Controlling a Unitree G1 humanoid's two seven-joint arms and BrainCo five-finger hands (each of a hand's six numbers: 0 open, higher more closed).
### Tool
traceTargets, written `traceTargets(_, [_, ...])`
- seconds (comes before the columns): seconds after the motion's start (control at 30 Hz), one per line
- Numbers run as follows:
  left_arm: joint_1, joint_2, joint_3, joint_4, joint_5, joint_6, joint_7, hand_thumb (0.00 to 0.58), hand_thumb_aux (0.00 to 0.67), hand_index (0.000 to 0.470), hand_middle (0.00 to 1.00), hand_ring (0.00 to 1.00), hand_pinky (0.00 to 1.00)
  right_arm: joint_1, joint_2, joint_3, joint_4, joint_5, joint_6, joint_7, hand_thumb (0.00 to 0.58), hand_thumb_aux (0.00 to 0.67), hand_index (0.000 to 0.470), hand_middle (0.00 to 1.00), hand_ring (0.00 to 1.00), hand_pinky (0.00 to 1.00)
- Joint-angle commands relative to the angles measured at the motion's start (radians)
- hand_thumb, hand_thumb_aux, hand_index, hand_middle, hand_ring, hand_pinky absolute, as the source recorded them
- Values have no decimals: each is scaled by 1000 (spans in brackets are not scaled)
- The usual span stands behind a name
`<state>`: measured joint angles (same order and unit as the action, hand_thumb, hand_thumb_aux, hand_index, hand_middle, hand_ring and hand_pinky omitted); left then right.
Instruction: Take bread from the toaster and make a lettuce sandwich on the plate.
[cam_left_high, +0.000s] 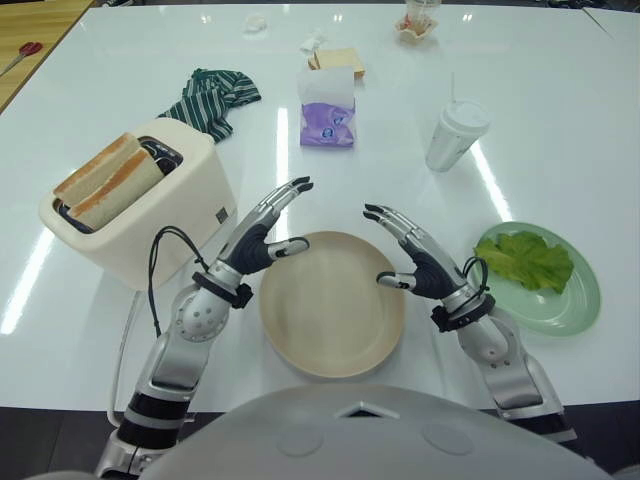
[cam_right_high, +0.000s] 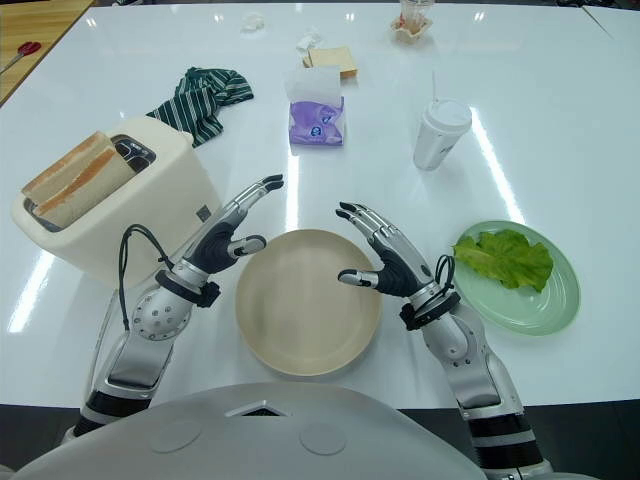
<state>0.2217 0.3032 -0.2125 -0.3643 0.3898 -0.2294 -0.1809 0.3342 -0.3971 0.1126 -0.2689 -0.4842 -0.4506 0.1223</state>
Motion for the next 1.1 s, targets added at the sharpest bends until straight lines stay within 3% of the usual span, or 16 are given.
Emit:
traceTargets(0.03, [7, 11, -1, -6, 20, 6, -2, 0, 0, 0, 0, 0, 0, 2, -11, 4, -4, -13, -2, 2, 0, 0, 0, 0, 0, 0])
traceTargets(0.5, [8, 22, -14, -26, 72, -15, -2, 0, 0, 0, 0, 0, 0, 3, -8, 2, -5, -5, -4, -4, 0, 0, 0, 0, 0, 0])
traceTargets(0.7, [-40, 23, 97, -364, 175, 84, -39, 0, 0, 0, 0, 0, 0, -44, -15, 5, 38, 7, -12, 2, 0, 0, 0, 0, 0, 0])
traceTargets(0.8, [-219, 120, 266, -500, 178, 182, -136, 0, 0, 0, 0, 0, 0, -43, -13, 1, 48, 3, -16, -9, 0, 0, 0, 0, 0, 0])
traceTargets(0.93, [-388, 350, 516, -484, 169, 186, -225, 0, 0, 0, 0, 0, 0, -40, -8, 4, 52, -6, -17, -19, 0, 0, 0, 0, 0, 0])
traceTargets(1.1, [-305, 569, 703, -231, 269, 37, -218, 0, 0, 0, 0, 0, 0, -38, -2, 8, 47, -9, -10, -27, 0, 0, 0, 0, 0, 0])
